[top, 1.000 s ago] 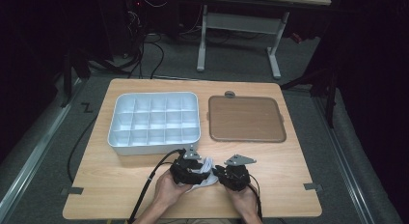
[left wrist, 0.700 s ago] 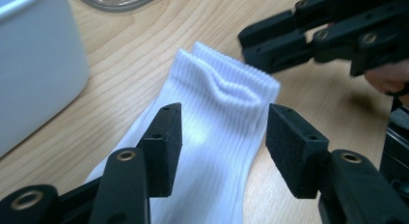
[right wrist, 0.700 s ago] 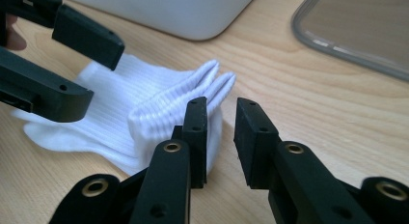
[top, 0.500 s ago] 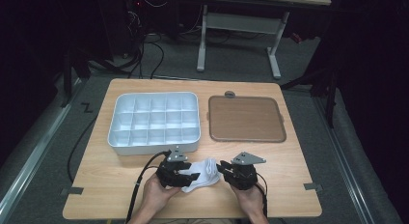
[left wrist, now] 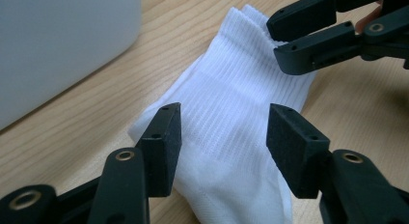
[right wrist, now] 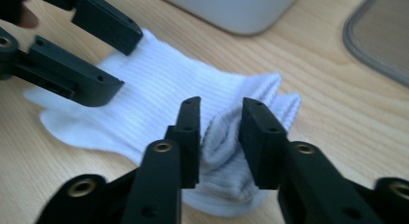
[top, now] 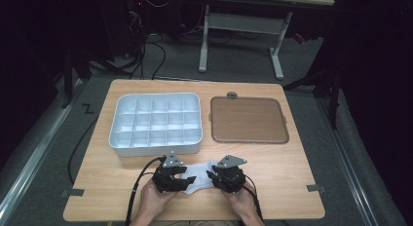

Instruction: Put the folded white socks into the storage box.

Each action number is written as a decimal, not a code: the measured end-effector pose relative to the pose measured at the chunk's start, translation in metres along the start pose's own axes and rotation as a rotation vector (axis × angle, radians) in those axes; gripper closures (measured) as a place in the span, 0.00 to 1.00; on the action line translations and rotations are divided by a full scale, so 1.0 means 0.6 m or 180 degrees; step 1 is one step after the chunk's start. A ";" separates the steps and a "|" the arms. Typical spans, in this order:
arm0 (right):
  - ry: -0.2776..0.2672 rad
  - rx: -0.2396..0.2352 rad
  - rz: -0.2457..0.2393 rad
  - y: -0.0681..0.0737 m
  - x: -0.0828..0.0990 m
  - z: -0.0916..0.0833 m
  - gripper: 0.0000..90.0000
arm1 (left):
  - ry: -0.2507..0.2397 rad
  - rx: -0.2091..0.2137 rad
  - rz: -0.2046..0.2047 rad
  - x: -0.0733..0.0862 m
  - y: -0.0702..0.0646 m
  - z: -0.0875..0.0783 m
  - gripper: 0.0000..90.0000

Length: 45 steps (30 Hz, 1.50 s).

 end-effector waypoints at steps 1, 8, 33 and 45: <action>0.0019 0.0017 -0.0007 -0.001 0.004 0.002 0.86 | 0.0025 -0.0059 0.0039 0.004 0.003 0.004 0.54; -0.0018 0.0070 0.0041 -0.008 0.020 -0.009 0.94 | 0.0098 -0.0230 0.0164 0.021 0.011 0.014 0.58; -0.0008 0.0060 0.0115 -0.012 0.029 0.013 0.90 | 0.0014 -0.0393 0.0347 0.013 0.032 0.013 0.58; -0.0228 -0.0087 0.0056 0.008 -0.006 -0.016 0.81 | -0.0129 -0.0518 -0.0136 -0.036 0.074 -0.021 0.45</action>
Point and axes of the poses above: each handheld gripper's, and its own axes: z roughly forward along the jaws, x roughly out of its underside, y roughly to its left, the point moved 9 cm from there along z, roughly forward along the jaws, and after that the axes turned 14 degrees about y, right-handed, at the moved point
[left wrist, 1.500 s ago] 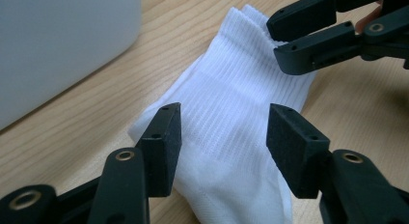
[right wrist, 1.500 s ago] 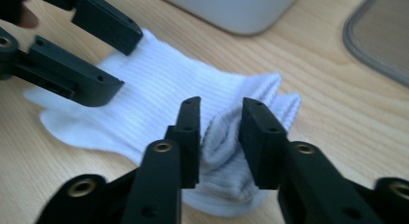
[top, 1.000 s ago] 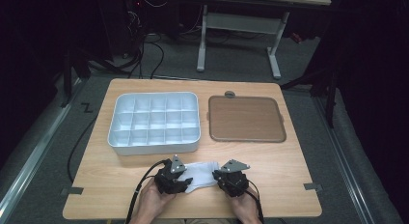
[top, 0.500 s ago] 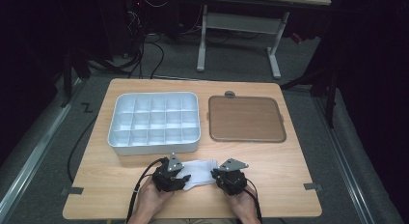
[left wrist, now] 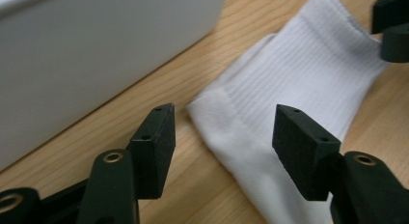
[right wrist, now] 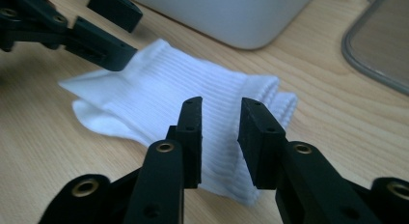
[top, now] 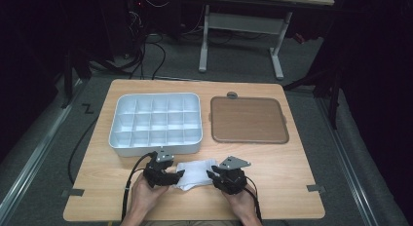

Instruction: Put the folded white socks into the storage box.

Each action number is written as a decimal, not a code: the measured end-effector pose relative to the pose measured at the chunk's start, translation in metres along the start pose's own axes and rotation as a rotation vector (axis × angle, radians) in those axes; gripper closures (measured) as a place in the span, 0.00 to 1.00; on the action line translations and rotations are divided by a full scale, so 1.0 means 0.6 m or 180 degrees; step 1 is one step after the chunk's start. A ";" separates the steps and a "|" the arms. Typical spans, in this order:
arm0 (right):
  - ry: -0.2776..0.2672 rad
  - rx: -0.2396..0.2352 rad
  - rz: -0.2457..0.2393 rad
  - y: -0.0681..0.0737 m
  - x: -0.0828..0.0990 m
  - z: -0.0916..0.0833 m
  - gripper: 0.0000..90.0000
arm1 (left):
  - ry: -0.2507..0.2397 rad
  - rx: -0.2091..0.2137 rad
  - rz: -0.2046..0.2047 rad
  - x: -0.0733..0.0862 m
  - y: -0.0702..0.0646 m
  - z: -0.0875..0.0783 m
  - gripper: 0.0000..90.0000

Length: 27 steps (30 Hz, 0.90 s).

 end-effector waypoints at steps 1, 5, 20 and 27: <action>-0.0013 -0.0019 -0.0005 0.003 -0.003 -0.002 0.82 | 0.0004 -0.0006 -0.0059 -0.004 0.004 0.001 0.45; 0.0021 -0.0103 -0.0110 0.021 -0.014 0.005 0.89 | 0.0010 0.0021 -0.0225 -0.013 0.013 0.005 0.45; 0.0206 -0.0184 -0.0137 0.045 -0.009 0.060 0.93 | 0.0129 0.0108 -0.0402 -0.007 0.014 0.035 0.56; 0.0192 -0.0118 -0.0207 0.048 -0.002 0.066 0.94 | 0.0205 0.0179 -0.0421 -0.003 0.010 0.036 0.77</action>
Point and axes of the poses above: each handheld gripper's, and its own axes: z roughly forward along the jaws, x roughly out of its underside, y roughly to its left, the point moved 9 cm from there along z, roughly forward along the jaws, and after that the axes turned 14 degrees about y, right-handed, at the moved point
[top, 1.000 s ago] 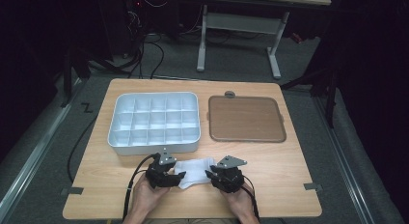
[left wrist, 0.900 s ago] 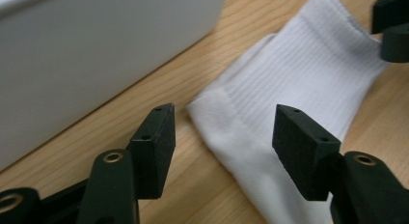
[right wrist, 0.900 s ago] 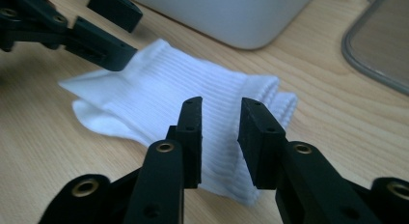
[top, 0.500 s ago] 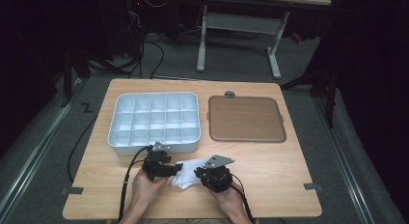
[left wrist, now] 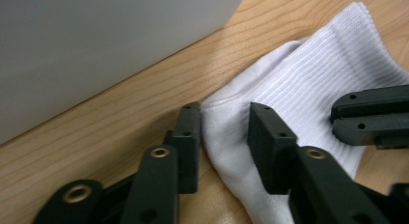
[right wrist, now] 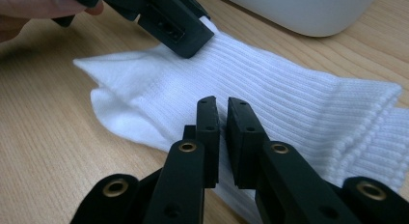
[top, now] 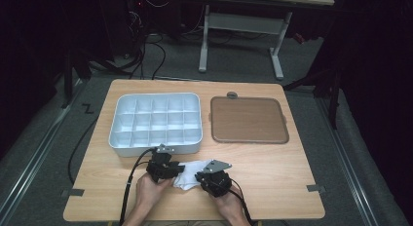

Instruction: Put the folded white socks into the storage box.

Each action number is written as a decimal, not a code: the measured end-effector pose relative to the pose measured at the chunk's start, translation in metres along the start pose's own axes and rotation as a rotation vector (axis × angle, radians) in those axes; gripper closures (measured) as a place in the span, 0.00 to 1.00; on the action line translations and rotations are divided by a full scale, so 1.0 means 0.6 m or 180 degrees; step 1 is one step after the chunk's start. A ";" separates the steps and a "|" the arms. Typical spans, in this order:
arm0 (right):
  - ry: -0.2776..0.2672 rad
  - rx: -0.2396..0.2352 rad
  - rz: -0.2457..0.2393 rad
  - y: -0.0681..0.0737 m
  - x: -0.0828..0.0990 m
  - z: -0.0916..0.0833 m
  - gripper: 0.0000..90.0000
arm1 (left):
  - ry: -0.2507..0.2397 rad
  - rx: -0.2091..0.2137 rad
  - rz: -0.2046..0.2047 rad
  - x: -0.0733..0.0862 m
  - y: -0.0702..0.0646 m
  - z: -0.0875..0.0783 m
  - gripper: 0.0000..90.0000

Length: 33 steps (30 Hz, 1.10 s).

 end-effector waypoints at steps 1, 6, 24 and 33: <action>-0.0011 -0.0016 0.0009 0.001 0.001 0.000 0.94 | 0.0006 0.0013 -0.0002 0.001 -0.001 0.000 0.79; -0.0014 -0.0010 0.0004 0.001 0.003 0.000 0.94 | -0.0003 0.0105 -0.0036 0.000 -0.003 -0.003 0.90; -0.0007 -0.0053 -0.0006 0.003 0.001 0.004 0.98 | -0.0076 0.0413 -0.0009 -0.009 -0.031 -0.047 0.94; 0.0000 -0.0138 -0.0080 0.010 -0.010 0.011 0.98 | -0.0118 0.0502 0.0005 -0.014 -0.044 -0.064 0.94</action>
Point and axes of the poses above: each handheld gripper's, and its own axes: z roughly forward along the jaws, x roughly out of its underside, y roughly to its left, the point moved 9 cm from there along z, roughly forward along the jaws, and after that the axes turned 14 degrees about y, right-handed, at the moved point
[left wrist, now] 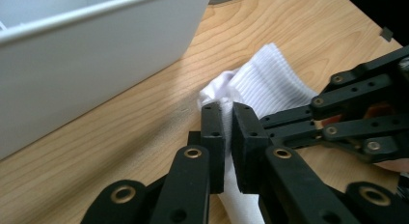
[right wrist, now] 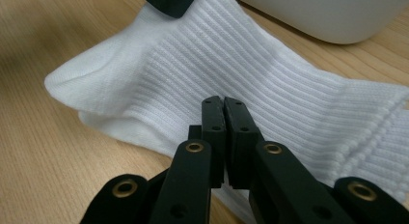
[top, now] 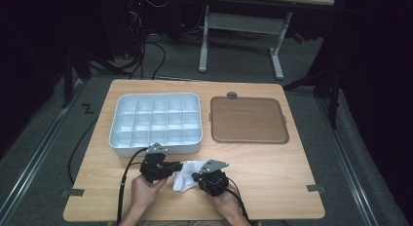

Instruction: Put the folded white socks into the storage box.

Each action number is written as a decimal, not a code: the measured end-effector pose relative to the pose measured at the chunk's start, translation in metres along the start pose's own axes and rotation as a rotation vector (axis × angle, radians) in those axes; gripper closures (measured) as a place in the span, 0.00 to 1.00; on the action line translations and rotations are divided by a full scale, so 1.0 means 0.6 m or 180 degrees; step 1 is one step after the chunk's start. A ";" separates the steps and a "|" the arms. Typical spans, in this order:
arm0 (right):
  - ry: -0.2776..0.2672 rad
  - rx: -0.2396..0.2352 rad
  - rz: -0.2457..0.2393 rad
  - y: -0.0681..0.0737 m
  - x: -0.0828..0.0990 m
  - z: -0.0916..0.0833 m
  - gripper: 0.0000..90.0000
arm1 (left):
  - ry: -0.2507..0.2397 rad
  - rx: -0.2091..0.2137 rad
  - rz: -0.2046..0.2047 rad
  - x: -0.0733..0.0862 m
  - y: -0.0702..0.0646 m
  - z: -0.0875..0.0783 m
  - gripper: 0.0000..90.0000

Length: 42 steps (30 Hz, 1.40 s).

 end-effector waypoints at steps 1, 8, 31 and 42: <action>0.0013 -0.0005 -0.0001 0.002 -0.002 0.001 0.98 | -0.0010 0.0014 -0.0007 -0.002 -0.002 -0.004 0.94; 0.0059 -0.0068 -0.0094 0.016 -0.019 0.013 0.99 | -0.0084 0.0002 0.0020 -0.009 -0.001 -0.020 0.95; -0.0001 -0.0208 -0.0051 0.024 -0.046 -0.002 0.90 | -0.0121 -0.0148 0.0170 -0.014 -0.002 -0.024 0.95; -0.0075 0.0194 0.0182 -0.030 -0.024 -0.035 0.80 | -0.0116 -0.0161 0.0175 -0.014 -0.002 -0.025 0.95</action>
Point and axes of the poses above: each handheld gripper's, and its own axes: z roughly forward along the jaws, x roughly out of its underside, y roughly to its left, the point moved 9 cm from there along z, roughly forward along the jaws, and after that the axes turned 14 degrees about y, right-handed, at the moved point
